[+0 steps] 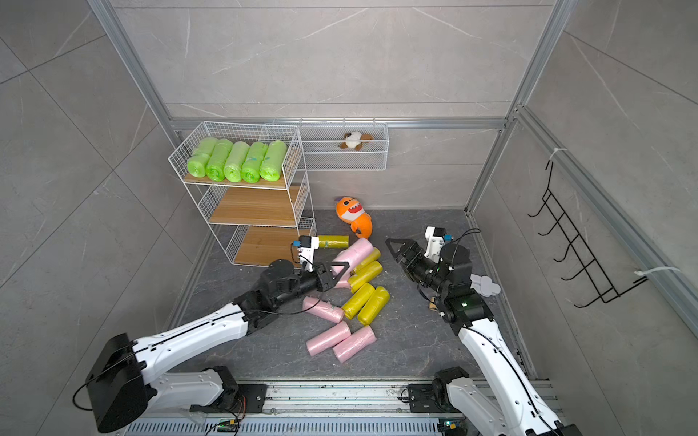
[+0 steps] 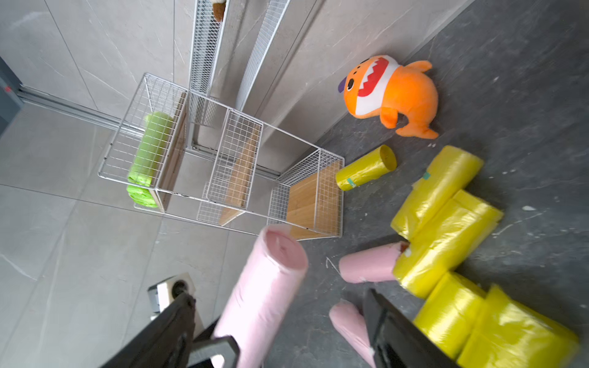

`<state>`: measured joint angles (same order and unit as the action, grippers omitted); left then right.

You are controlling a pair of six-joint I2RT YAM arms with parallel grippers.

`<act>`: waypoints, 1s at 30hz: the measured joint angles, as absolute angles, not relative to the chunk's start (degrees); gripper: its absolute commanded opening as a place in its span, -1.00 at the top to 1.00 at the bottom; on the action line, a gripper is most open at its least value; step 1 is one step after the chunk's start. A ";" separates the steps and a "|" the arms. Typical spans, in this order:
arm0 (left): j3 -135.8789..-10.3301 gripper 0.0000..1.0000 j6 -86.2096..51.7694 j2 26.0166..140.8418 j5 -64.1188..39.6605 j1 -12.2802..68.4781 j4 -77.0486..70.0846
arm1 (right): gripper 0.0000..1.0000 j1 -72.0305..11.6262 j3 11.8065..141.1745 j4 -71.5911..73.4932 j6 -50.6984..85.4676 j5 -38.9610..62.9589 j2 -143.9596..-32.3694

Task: Sort the rolls of trash bags by color and place them on the shelf
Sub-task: Place the roll of trash bags on the shelf.

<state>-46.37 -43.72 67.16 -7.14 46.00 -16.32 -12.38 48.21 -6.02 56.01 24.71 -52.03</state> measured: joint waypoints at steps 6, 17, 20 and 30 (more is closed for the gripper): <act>-47.66 0.60 -34.37 55.51 -6.87 35.55 2.79 | -0.74 -12.38 49.23 -10.41 50.59 23.73 -52.66; -61.14 0.61 -20.14 48.90 11.55 33.71 29.82 | -0.74 -12.38 50.65 -11.81 47.48 24.71 -57.63; -62.89 0.63 -16.60 47.07 18.46 33.67 31.77 | -0.74 -12.38 50.72 -11.79 46.85 25.04 -58.22; -66.50 0.69 0.43 55.44 29.98 26.98 25.67 | -0.75 -12.38 51.03 -11.79 46.39 26.39 -59.05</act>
<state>-66.50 0.43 55.44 29.98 26.98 25.67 -12.38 51.03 -11.79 46.39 26.39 -59.05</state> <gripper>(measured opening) 0.385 0.873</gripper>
